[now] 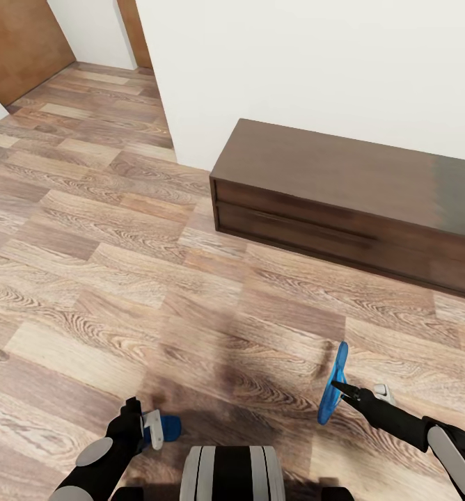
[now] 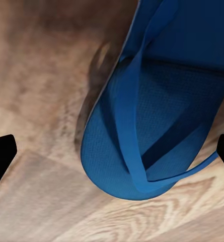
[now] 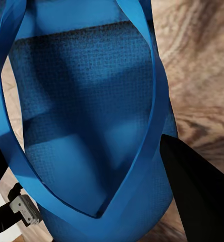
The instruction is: In the bedroom, move the book from the bed onto either nightstand, and place the two sandals side by side next to the bed.
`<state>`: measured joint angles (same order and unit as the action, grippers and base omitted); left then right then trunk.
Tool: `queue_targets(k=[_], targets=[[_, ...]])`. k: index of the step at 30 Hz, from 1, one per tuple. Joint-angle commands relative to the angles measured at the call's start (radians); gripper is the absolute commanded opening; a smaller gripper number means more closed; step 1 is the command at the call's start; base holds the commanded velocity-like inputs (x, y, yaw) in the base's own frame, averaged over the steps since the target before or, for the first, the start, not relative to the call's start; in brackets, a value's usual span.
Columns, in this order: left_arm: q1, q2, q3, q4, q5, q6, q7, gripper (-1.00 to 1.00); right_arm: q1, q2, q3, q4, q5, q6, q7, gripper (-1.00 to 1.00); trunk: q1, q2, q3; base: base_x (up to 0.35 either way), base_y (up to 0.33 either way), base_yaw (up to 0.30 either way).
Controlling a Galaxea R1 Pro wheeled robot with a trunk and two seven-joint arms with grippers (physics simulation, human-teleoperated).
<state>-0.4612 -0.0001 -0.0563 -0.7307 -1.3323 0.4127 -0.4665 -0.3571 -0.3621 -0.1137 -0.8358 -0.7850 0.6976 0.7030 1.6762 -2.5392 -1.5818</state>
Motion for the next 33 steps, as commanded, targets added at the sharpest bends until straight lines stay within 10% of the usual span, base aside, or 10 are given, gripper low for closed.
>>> queue_targets(k=[1,33], targets=[[0.0,0.0,-0.002,-0.001,-0.008,0.003,-0.007,1.0,0.0,0.0,-0.001,0.0,-0.004,0.007,0.001,-1.0,0.0,0.0,-0.001,0.004,0.0,0.0],[0.0,0.0,0.0,-0.003,-0.008,0.003,-0.007,1.0,0.0,0.0,-0.001,0.0,-0.004,0.007,0.002,-1.0,0.004,-0.003,-0.039,0.0,0.0,0.0]])
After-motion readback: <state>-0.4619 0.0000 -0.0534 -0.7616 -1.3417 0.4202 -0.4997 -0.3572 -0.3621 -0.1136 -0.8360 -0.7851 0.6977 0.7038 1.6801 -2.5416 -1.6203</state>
